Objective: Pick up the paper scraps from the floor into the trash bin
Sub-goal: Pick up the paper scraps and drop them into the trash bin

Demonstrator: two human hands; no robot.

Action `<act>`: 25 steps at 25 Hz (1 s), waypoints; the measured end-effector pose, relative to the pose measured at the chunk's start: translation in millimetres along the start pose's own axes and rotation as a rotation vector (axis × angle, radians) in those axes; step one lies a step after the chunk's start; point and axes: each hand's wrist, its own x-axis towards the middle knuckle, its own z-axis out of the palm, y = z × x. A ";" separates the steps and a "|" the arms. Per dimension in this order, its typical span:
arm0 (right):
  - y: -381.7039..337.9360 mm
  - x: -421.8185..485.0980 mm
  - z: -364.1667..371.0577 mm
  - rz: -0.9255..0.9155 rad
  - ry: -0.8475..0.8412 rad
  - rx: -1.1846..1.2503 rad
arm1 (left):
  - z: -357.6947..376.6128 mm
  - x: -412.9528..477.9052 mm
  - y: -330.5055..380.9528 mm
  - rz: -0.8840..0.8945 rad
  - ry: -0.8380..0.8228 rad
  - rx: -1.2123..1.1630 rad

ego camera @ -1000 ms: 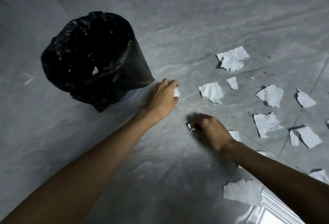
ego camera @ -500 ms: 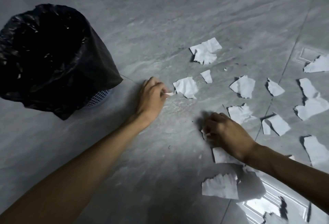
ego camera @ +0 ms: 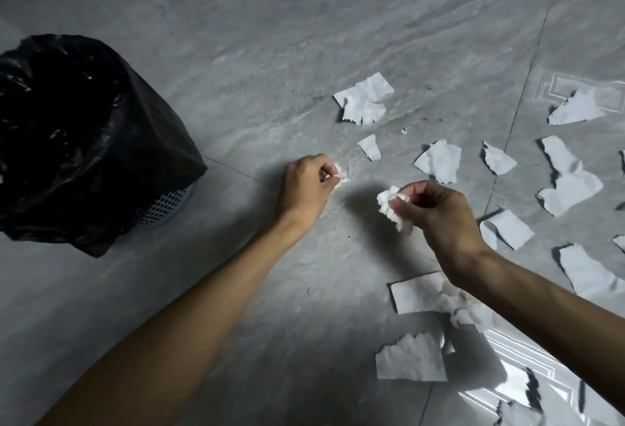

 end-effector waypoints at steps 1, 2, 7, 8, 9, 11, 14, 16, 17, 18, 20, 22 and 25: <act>-5.7 0.6 5.1 0.024 0.005 0.050 | -14.8 -2.4 5.5 -0.019 0.065 -0.083; -11.3 0.8 11.1 0.046 -0.005 0.088 | -31.1 -5.1 11.9 -0.015 0.122 -0.146; -58.5 1.2 80.5 0.021 -0.206 0.136 | -141.0 -24.9 42.1 0.153 0.389 -0.189; -71.8 2.3 97.5 -0.005 -0.243 0.146 | -165.2 -27.2 43.8 0.197 0.462 -0.142; -86.5 3.0 114.4 -0.036 -0.277 0.158 | -189.4 -29.1 42.6 0.234 0.532 -0.091; -118.7 4.7 143.3 -0.106 -0.338 0.191 | -231.8 -29.9 31.2 0.259 0.630 0.005; -167.5 4.0 189.9 -0.199 -0.416 0.224 | -274.5 -32.5 -10.1 0.104 0.656 0.094; -193.7 2.9 220.3 -0.263 -0.445 0.257 | -285.4 -35.0 -45.8 -0.073 0.596 0.128; -204.0 0.9 235.5 -0.295 -0.460 0.277 | -287.7 -36.6 -62.1 -0.162 0.554 0.140; -211.0 -0.4 249.7 -0.320 -0.473 0.295 | -288.5 -38.2 -75.0 -0.236 0.518 0.141; -216.4 -2.6 276.5 -0.363 -0.483 0.266 | -289.1 -42.1 -88.6 -0.314 0.511 0.114; -214.0 -1.9 295.5 -0.424 -0.483 0.062 | -289.6 -45.2 -88.4 -0.302 0.565 0.088; -210.1 4.8 298.9 -0.486 -0.598 -0.415 | -291.3 -52.0 -80.0 -0.266 0.603 0.066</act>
